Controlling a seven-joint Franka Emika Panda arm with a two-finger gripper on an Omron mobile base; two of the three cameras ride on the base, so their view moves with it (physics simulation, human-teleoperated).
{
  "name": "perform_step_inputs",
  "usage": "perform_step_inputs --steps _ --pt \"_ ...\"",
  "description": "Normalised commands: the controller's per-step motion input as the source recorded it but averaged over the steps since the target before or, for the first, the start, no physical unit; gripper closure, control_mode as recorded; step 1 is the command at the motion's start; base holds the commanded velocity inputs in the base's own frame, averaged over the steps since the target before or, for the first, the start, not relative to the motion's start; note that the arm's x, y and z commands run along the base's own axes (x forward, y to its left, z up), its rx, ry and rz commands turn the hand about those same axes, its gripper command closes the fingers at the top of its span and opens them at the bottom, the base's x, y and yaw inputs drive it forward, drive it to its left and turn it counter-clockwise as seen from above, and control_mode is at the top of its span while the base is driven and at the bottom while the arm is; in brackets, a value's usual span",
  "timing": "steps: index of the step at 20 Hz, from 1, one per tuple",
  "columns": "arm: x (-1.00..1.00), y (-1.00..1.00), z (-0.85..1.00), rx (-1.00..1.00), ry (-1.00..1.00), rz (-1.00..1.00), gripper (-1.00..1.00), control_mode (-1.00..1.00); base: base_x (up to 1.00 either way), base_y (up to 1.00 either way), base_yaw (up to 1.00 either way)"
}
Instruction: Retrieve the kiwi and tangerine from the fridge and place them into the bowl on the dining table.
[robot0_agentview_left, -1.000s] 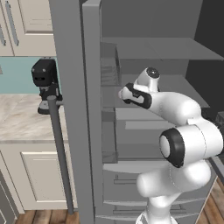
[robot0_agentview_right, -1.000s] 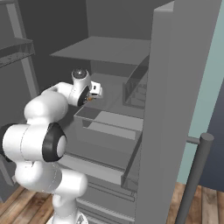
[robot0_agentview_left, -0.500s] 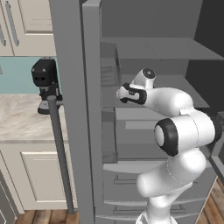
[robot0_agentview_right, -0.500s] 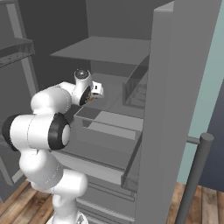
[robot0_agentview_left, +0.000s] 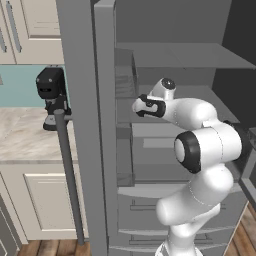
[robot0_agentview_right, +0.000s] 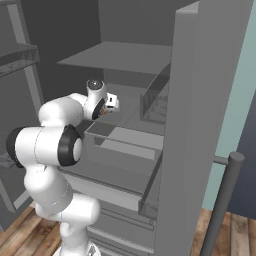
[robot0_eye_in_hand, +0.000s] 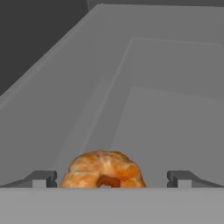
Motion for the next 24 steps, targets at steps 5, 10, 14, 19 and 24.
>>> perform_step_inputs --steps 5,10,14,19,24 --pt "0.0 0.0 -0.08 0.0 0.0 0.0 -1.0 -1.0 0.0 0.0 0.0" --pt "0.06 0.0 -0.17 0.0 0.0 0.0 -1.0 -1.0 0.0 0.0 0.0" --pt "0.17 0.0 -0.17 0.0 0.0 0.0 -1.0 -1.0 0.0 0.0 0.0" --pt "0.15 0.0 -0.22 0.0 0.01 0.0 1.0 -1.0 0.0 0.0 0.0" --pt "0.0 0.0 -0.41 0.0 0.12 0.0 1.0 -1.0 0.0 0.0 0.0"
